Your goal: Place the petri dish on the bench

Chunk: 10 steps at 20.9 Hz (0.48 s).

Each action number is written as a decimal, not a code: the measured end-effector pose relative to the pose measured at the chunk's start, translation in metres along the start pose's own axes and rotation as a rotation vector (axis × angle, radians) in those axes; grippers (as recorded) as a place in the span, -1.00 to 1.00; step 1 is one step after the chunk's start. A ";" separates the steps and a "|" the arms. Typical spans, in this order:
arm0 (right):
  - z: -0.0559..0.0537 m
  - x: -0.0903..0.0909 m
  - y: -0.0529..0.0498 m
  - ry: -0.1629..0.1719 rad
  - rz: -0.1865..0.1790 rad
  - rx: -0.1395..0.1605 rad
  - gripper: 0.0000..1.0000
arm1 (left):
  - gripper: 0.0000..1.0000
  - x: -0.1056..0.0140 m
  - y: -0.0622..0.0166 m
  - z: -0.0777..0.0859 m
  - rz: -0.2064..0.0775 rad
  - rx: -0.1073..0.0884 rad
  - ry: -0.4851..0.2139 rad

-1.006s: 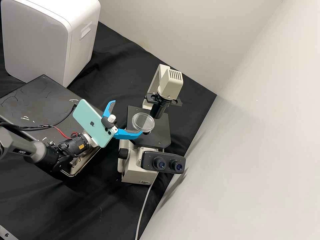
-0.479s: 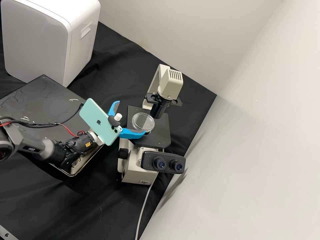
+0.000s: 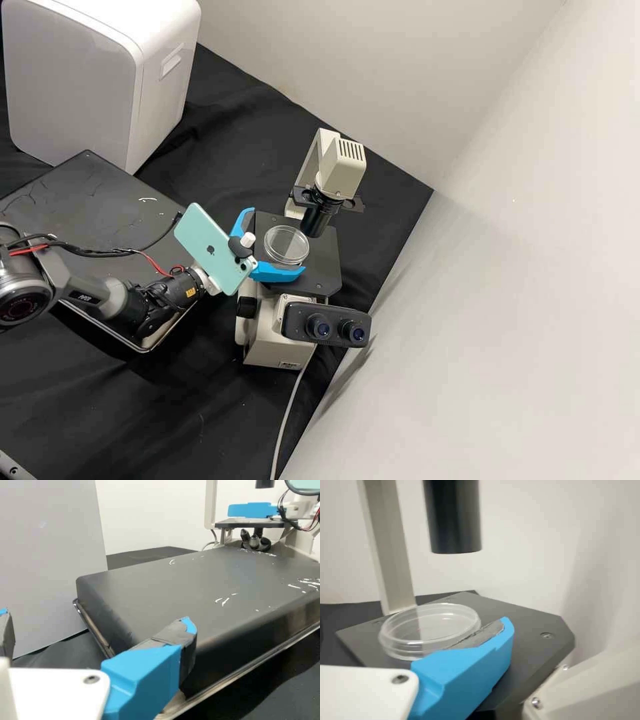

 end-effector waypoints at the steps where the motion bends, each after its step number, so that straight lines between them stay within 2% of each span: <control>1: 0.003 0.001 0.001 -0.007 0.003 0.000 1.00 | 1.00 0.000 0.0000 0.000 0.000 0.000 0.000; 6: 0.011 0.007 0.006 -0.024 0.020 0.001 1.00 | 1.00 0.000 -0.0011 0.001 -0.005 0.002 -0.007; 10: 0.011 0.010 0.009 -0.024 0.026 -0.001 1.00 | 1.00 0.000 -0.0020 0.002 -0.010 0.003 -0.008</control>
